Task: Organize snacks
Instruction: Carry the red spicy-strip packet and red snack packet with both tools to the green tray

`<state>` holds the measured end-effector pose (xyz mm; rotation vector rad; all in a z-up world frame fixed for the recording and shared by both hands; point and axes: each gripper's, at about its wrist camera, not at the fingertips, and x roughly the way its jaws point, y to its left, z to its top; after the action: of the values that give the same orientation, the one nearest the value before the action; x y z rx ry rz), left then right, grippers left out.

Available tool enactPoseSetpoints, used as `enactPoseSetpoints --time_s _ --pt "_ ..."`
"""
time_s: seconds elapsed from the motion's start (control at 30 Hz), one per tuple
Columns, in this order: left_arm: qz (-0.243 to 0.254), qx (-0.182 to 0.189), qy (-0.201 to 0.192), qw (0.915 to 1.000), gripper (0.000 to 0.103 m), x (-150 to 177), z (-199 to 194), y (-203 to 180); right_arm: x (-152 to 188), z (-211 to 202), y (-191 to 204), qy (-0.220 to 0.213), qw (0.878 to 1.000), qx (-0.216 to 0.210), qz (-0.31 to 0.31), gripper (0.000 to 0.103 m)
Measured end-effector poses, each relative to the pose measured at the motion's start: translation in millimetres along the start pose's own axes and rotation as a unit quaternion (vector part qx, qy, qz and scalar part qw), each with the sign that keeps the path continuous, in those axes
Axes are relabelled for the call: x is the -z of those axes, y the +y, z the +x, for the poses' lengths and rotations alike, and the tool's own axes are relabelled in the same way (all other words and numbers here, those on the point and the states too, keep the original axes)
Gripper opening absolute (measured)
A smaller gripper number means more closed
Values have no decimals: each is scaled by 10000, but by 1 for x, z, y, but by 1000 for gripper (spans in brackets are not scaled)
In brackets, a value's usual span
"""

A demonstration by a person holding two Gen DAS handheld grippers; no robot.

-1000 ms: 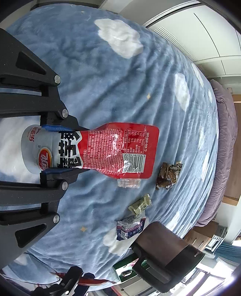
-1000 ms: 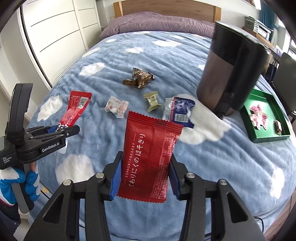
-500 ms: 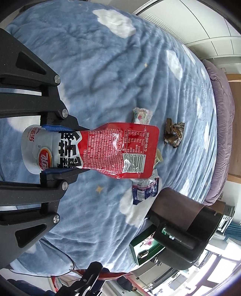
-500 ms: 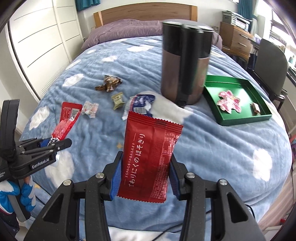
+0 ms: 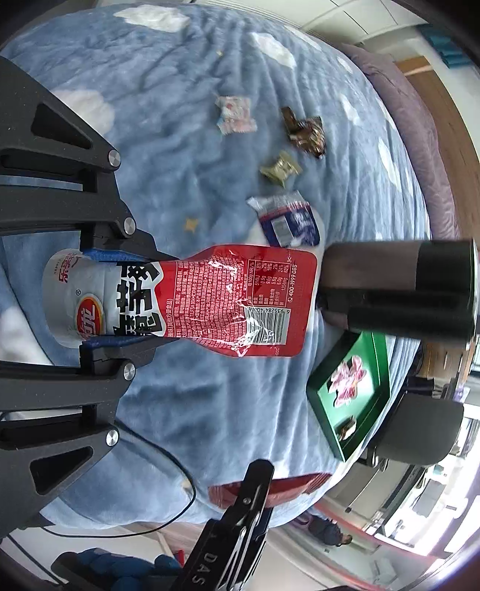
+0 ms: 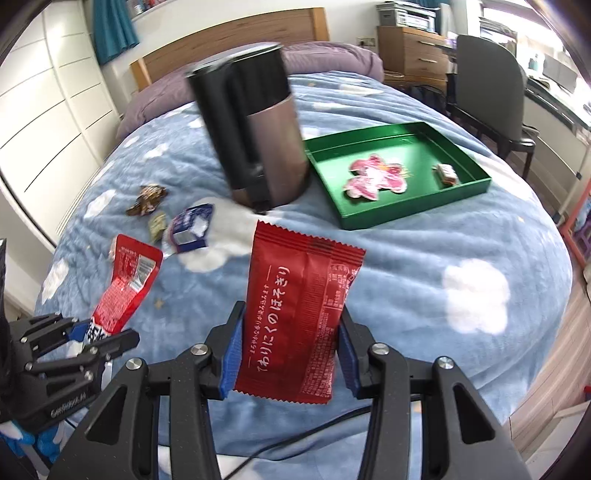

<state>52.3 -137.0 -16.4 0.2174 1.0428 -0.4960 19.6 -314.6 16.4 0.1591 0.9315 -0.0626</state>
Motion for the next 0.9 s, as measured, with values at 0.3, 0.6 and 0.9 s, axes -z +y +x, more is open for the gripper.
enactPoseSetpoints --time_s 0.3,0.6,0.9 --pt "399 380 -186 9983 26 -54 -5 -68 -31 -10 -74 -292 9980 410 382 65" --pt "486 513 -390 9967 26 -131 27 -110 -85 15 -131 -471 9954 673 496 65" --pt "479 657 -713 9941 26 -211 106 -130 -170 89 -180 -493 9923 1078 362 65"
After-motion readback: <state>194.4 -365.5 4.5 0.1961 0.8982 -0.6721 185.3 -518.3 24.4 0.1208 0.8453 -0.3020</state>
